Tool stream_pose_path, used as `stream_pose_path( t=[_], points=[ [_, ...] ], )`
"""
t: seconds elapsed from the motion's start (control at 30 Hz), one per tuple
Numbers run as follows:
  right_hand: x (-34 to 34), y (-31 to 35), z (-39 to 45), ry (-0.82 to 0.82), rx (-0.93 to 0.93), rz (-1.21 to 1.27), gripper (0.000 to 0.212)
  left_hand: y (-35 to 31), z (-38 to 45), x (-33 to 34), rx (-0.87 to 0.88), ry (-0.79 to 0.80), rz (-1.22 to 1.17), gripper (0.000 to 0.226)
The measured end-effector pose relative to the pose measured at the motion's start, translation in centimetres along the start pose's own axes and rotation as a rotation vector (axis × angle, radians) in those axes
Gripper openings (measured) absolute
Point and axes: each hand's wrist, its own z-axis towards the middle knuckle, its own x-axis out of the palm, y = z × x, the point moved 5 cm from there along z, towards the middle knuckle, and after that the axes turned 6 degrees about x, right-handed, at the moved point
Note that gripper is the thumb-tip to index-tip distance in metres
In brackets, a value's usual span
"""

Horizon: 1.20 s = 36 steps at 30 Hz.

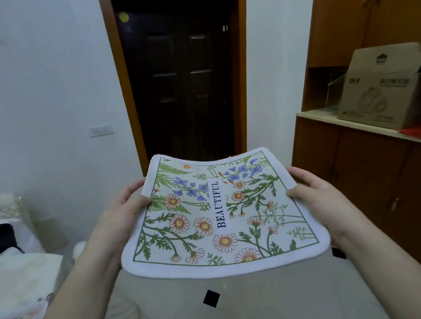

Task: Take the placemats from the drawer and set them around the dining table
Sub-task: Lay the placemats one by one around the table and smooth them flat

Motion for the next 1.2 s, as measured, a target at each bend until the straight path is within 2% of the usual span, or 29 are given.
stream_pose_path(
  t=[0.17, 0.43, 0.67, 0.9, 1.2],
  points=[
    [0.9, -0.1, 7.7, 0.068, 0.029, 0.019, 0.048, 0.3, 5.6, -0.1, 0.034, -0.078, 0.027, 0.033],
    [0.0, 1.0, 20.9, 0.179, 0.027, 0.070, 0.044, 0.9, 14.6, 3.5, 0.069, -0.185, 0.052, 0.036],
    [1.9, 1.9, 30.3, 0.274, 0.031, 0.059, 0.045, 0.8, 19.1, 3.7, 0.125, -0.348, 0.109, 0.035],
    [9.5, 2.0, 36.7, 0.403, 0.022, 0.011, 0.046, 0.9, 22.9, -1.4, 0.140, -0.493, 0.109, 0.036],
    [23.8, 1.1, 44.7, 0.505, 0.020, -0.040, 0.048, 2.3, 29.2, -13.1, 0.148, -0.614, 0.085, 0.041]
  ],
)
